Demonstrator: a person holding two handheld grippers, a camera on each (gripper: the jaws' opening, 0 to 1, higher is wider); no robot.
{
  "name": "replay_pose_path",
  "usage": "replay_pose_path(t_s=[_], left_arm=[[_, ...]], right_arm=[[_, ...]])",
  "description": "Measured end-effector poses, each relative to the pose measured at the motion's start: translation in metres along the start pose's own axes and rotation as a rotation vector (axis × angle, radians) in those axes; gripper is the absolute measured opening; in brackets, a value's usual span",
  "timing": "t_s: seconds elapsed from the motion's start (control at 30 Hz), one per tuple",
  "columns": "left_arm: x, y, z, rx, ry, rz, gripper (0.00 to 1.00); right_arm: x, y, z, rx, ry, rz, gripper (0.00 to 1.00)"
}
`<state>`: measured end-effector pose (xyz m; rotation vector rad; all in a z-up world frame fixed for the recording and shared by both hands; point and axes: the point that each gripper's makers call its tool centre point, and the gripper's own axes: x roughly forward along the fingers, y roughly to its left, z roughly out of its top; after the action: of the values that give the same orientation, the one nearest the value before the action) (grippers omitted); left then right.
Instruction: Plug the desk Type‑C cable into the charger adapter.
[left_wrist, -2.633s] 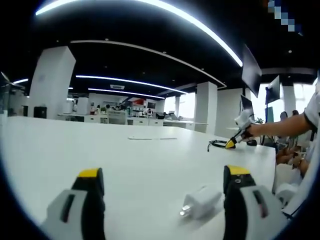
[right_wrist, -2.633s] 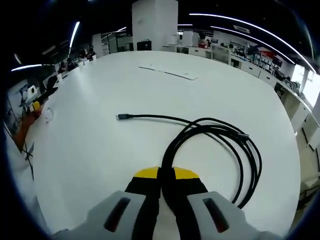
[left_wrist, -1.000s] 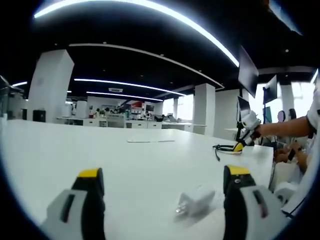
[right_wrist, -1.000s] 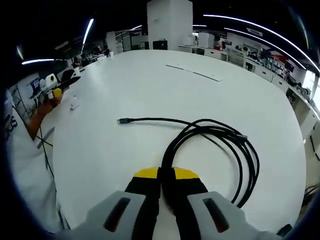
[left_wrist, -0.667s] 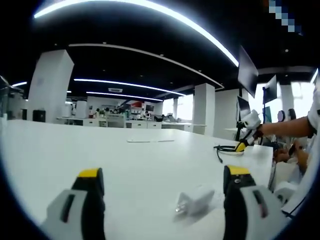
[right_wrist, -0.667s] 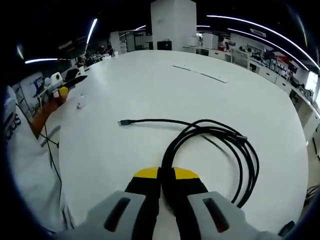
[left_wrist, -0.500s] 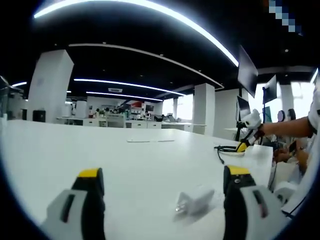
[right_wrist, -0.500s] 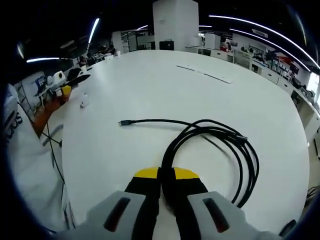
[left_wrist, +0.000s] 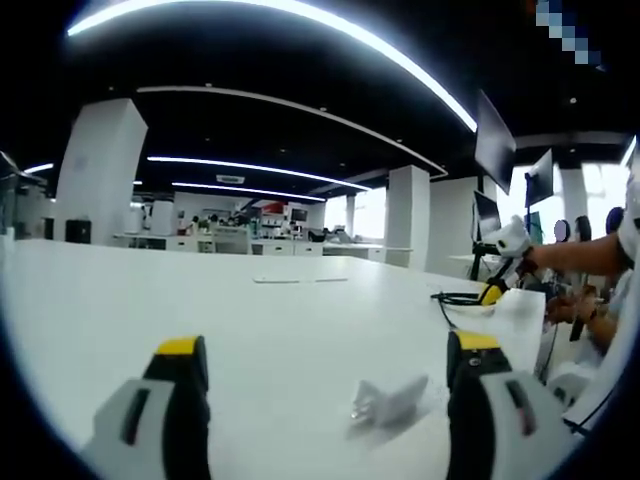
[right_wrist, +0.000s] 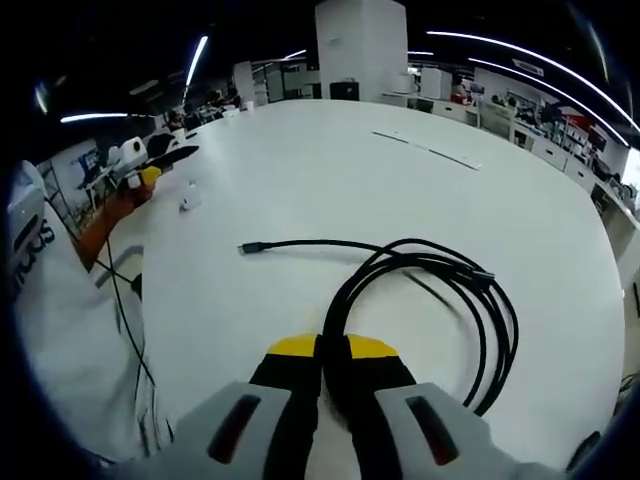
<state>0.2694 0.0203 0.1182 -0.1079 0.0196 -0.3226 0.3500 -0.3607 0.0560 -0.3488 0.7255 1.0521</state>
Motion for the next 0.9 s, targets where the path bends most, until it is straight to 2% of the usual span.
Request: replay_pose_path(t_s=[0.4, 0.9], left_arm=[[0.000, 0.000, 0.000, -0.001, -0.001, 0.002, 1.00], [-0.001, -0.001, 0.000, -0.002, -0.003, -0.001, 1.00]], right_arm=[[-0.004, 0.039, -0.005, -0.005, 0.011, 0.048, 0.07], [-0.002, 0.069, -0.010, -0.002, 0.009, 0.102, 0.07]])
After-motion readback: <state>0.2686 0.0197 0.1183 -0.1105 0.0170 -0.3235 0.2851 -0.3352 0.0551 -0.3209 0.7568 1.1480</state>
